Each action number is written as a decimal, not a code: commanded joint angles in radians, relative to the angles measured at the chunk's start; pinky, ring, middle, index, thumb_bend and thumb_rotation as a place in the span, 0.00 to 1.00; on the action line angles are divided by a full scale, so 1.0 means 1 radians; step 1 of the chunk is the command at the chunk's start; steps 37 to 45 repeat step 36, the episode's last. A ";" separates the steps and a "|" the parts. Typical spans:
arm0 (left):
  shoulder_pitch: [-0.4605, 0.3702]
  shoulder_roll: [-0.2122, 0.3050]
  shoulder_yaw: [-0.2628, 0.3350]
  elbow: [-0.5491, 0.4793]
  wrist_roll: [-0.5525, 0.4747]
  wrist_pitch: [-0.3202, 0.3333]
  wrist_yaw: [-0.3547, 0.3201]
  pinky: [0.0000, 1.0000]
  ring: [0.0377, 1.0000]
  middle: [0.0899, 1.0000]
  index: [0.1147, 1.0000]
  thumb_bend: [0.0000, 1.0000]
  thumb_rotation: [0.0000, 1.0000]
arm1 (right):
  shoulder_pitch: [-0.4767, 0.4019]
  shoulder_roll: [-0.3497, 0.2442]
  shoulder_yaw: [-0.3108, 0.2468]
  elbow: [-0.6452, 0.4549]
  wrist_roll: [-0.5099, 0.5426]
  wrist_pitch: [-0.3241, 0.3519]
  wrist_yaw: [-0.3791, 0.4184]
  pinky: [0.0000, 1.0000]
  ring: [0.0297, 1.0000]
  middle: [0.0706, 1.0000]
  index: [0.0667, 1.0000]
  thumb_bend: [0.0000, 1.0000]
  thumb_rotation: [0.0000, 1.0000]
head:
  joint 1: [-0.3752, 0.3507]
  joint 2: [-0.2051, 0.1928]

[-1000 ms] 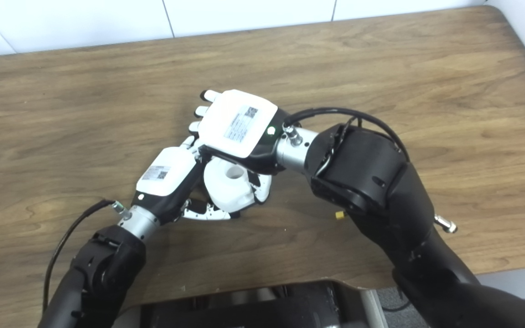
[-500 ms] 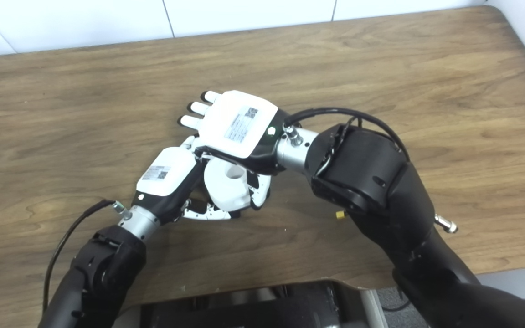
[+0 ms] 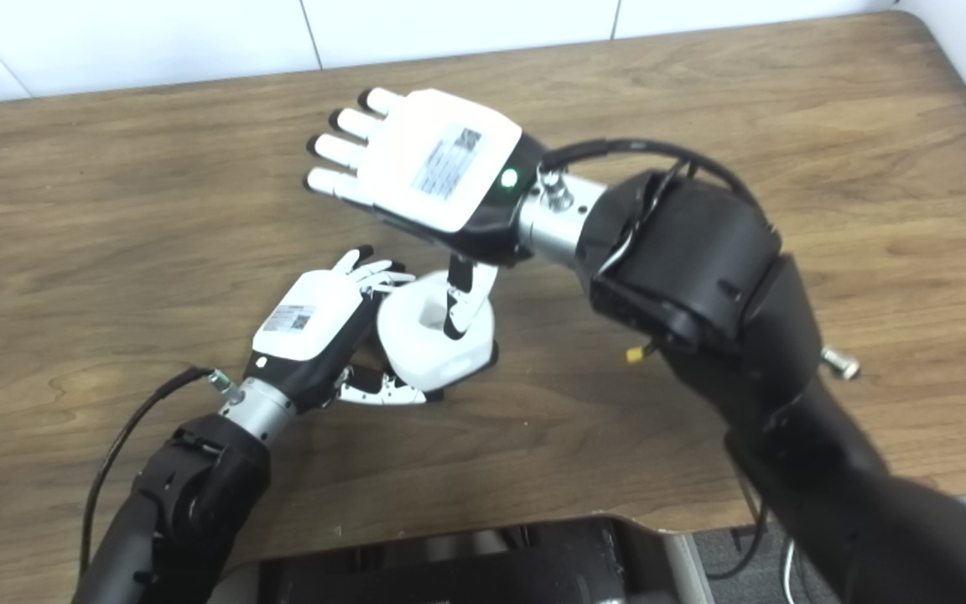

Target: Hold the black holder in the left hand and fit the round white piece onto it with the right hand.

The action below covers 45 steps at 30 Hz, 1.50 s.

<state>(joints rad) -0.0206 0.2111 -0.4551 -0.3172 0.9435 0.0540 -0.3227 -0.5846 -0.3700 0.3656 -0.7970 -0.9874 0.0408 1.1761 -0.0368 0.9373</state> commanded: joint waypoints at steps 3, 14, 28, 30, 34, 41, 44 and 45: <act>-0.006 0.008 -0.004 0.029 0.017 0.007 -0.017 1.00 0.88 0.77 0.42 0.52 0.06 | -0.094 -0.071 0.008 -0.055 0.064 0.234 0.094 1.00 1.00 1.00 0.98 1.00 0.44 | 0.000 -0.004; -0.008 0.014 0.003 0.034 0.003 0.006 -0.017 1.00 0.88 0.75 0.42 0.52 0.06 | -0.146 -0.146 -0.059 -0.057 0.202 0.428 0.092 1.00 1.00 1.00 0.97 1.00 0.44 | 0.006 -0.010; -0.007 0.030 0.015 0.026 -0.012 0.016 -0.040 1.00 0.87 0.74 0.42 0.52 0.06 | -0.119 -0.186 -0.122 -0.027 0.191 0.426 0.086 1.00 1.00 1.00 0.96 1.00 0.46 | 0.009 -0.022; -0.007 0.030 0.017 0.025 -0.017 0.019 -0.044 1.00 0.85 0.73 0.42 0.52 0.06 | -0.107 -0.189 -0.131 -0.026 0.184 0.426 0.085 1.00 1.00 1.00 0.96 1.00 0.45 | 0.010 -0.022; -0.008 0.033 0.021 0.025 -0.031 0.024 -0.053 0.95 0.83 0.71 0.42 0.52 0.07 | -0.095 -0.197 -0.125 -0.029 0.157 0.421 0.082 1.00 1.00 1.00 0.96 1.00 0.45 | 0.014 -0.021; -0.009 0.033 0.023 0.027 -0.036 0.024 -0.053 0.92 0.82 0.71 0.42 0.52 0.07 | -0.090 -0.199 -0.120 -0.029 0.144 0.413 0.076 1.00 1.00 1.00 0.96 1.00 0.45 | 0.017 -0.022; -0.009 0.033 0.023 0.027 -0.036 0.024 -0.053 0.92 0.82 0.71 0.42 0.52 0.07 | -0.090 -0.199 -0.120 -0.029 0.144 0.413 0.076 1.00 1.00 1.00 0.96 1.00 0.45 | 0.017 -0.022; -0.009 0.033 0.023 0.027 -0.036 0.024 -0.053 0.92 0.82 0.71 0.42 0.52 0.07 | -0.090 -0.199 -0.120 -0.029 0.144 0.413 0.076 1.00 1.00 1.00 0.96 1.00 0.45 | 0.017 -0.022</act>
